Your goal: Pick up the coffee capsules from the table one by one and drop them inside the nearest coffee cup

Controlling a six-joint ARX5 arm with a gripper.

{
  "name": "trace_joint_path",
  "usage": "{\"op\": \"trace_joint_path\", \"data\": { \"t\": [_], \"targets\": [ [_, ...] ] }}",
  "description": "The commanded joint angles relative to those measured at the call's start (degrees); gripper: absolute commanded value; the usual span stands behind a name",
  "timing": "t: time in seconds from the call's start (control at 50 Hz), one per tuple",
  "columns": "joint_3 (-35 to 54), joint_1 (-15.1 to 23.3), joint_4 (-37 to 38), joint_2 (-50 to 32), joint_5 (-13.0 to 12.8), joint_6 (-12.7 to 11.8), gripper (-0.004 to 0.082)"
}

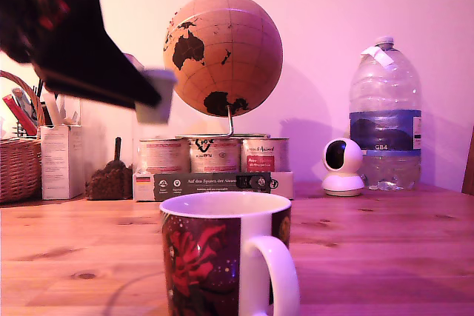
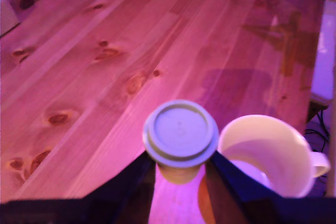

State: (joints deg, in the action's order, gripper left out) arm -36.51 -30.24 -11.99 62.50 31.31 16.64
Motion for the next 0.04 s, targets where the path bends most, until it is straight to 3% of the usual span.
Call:
{"op": "trace_joint_path", "data": {
  "t": [0.0,0.02],
  "targets": [
    [-0.11,0.07,-0.02,-1.16,0.39,0.28,0.016],
    [-0.11,0.07,-0.09,-1.4,0.44,0.22,0.016]
  ]
}}
